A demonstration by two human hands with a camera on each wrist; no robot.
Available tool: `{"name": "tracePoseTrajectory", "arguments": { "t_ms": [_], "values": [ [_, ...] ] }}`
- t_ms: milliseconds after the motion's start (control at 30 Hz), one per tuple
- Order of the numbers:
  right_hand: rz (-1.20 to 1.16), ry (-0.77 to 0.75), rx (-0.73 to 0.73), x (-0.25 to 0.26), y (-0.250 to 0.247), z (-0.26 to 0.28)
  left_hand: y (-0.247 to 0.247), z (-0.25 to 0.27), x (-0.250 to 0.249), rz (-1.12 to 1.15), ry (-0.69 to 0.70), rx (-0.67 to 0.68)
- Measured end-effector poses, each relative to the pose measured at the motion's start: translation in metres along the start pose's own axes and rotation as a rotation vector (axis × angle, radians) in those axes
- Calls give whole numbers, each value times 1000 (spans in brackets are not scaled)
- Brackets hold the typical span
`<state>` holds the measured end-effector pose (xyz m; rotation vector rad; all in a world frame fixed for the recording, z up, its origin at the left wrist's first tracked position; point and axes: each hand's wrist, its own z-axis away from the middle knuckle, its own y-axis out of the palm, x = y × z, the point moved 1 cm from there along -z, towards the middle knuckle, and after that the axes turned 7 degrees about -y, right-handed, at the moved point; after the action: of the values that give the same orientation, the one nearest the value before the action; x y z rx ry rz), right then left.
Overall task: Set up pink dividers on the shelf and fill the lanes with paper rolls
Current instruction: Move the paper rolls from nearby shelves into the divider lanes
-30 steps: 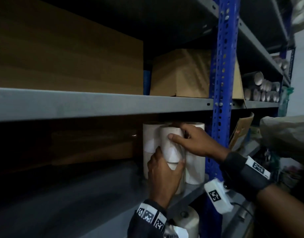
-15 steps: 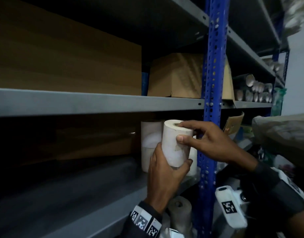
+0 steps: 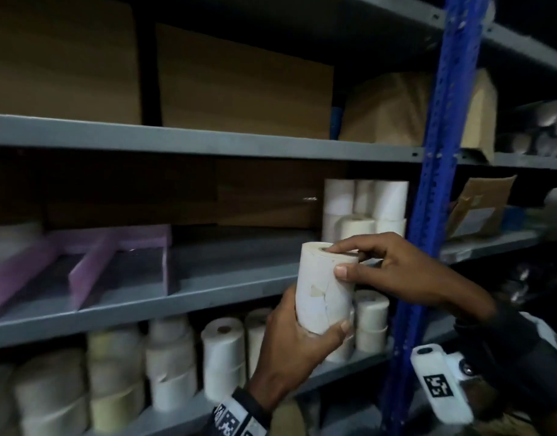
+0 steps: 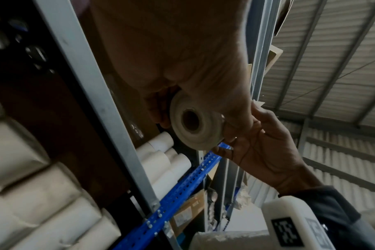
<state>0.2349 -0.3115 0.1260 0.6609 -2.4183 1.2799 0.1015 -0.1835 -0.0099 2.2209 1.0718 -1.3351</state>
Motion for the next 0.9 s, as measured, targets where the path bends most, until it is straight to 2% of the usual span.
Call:
{"name": "tracePoseTrajectory", "arguments": {
  "t_ms": [200,333,533,667,900],
  "values": [
    [-33,-53,225,57,40,-8,-74,66,-25,-84,-38,-22],
    [-90,-155,346,99,77,-21,-120,104,-39,-122,-30,-107],
    [-204,-224,435,147,133,-46,-185,145,-56,-152,-13,-211],
    [-183,-277,482,181,176,-62,-237,173,-62,-182,-15,-260],
    [-96,-321,425,240,260,-82,-334,215,-62,-260,-27,-275]
  ]
}}
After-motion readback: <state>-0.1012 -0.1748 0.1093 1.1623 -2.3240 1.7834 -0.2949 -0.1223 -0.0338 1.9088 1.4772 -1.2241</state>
